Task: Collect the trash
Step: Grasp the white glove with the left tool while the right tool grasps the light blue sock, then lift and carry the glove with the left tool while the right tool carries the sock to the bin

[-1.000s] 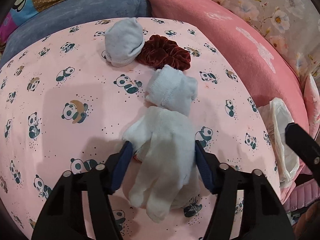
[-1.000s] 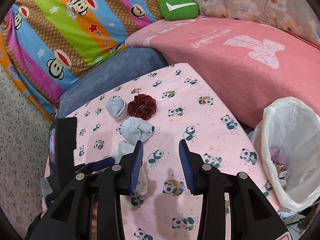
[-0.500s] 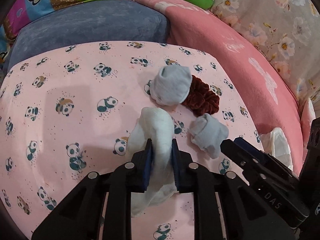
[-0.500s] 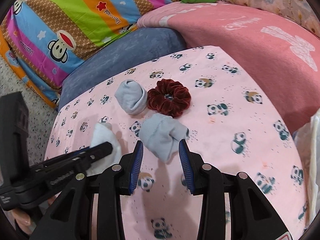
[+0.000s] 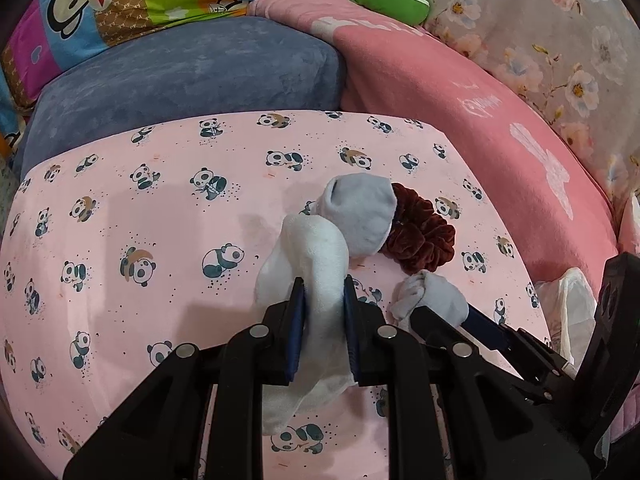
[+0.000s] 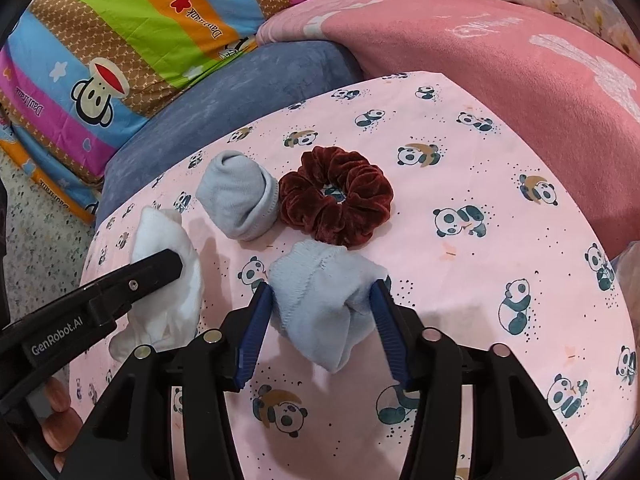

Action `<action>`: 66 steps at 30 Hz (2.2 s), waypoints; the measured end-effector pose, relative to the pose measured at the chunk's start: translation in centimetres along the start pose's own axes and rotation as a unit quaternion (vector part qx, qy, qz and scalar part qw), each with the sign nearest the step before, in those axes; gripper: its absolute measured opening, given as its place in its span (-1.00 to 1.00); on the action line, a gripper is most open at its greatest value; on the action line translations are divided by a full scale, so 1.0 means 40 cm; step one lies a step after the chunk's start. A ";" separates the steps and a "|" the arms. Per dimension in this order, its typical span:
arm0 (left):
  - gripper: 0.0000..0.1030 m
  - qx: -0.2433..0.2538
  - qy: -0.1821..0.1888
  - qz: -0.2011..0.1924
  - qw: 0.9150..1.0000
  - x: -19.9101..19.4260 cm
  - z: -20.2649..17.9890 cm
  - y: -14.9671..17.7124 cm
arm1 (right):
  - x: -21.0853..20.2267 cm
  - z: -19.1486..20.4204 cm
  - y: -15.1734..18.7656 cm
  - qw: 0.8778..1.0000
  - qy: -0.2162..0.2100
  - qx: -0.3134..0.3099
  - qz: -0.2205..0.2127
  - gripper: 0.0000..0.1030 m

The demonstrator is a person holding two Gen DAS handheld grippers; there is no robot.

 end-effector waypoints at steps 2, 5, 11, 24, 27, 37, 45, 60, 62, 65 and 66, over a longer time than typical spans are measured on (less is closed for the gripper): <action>-0.65 0.003 0.002 0.000 1.000 -0.003 -0.008 0.003 | 0.000 -0.003 0.001 1.000 -0.005 0.002 0.002 -0.19; -0.65 0.007 0.003 -0.001 1.000 -0.012 -0.025 0.007 | -0.011 -0.004 0.006 1.000 -0.009 0.000 0.000 -0.38; -0.65 0.021 0.008 -0.009 1.000 -0.050 -0.078 0.011 | -0.076 -0.007 0.023 1.000 -0.021 0.007 -0.016 -0.46; -0.65 0.058 0.019 -0.049 0.997 -0.171 -0.218 0.013 | -0.326 -0.062 0.026 0.994 -0.036 0.025 -0.098 -0.45; -0.64 0.069 0.023 -0.056 0.996 -0.191 -0.255 0.019 | -0.370 -0.080 0.030 0.993 -0.036 0.029 -0.111 -0.45; -0.64 0.110 0.033 -0.066 0.991 -0.228 -0.379 0.034 | -0.518 -0.179 0.048 0.986 -0.031 0.055 -0.155 -0.45; -0.64 0.144 0.042 -0.077 0.986 -0.254 -0.480 0.047 | -0.606 -0.265 0.056 0.980 -0.023 0.076 -0.183 -0.45; -0.64 0.197 0.058 -0.078 0.976 -0.263 -0.633 0.070 | -0.707 -0.411 0.087 0.969 -0.006 0.116 -0.216 -0.45; -0.64 0.204 0.062 -0.078 0.974 -0.262 -0.653 0.072 | -0.715 -0.429 0.090 0.968 -0.003 0.121 -0.220 -0.45; -0.63 0.215 0.067 -0.078 0.971 -0.260 -0.685 0.074 | -0.730 -0.462 0.094 0.965 0.000 0.131 -0.226 -0.45; -0.63 0.219 0.069 -0.077 0.970 -0.259 -0.698 0.075 | -0.734 -0.471 0.094 0.965 0.001 0.134 -0.227 -0.45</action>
Point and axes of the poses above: each gripper's, at about its wrist camera, not at the fingertips, and x roughly the way its jaws point, z to its left, y to its underside, the point moved 3 cm from there along x, roughly the way its jaws point, and after that the axes turned 6 degrees about x, right-handed, at the moved point
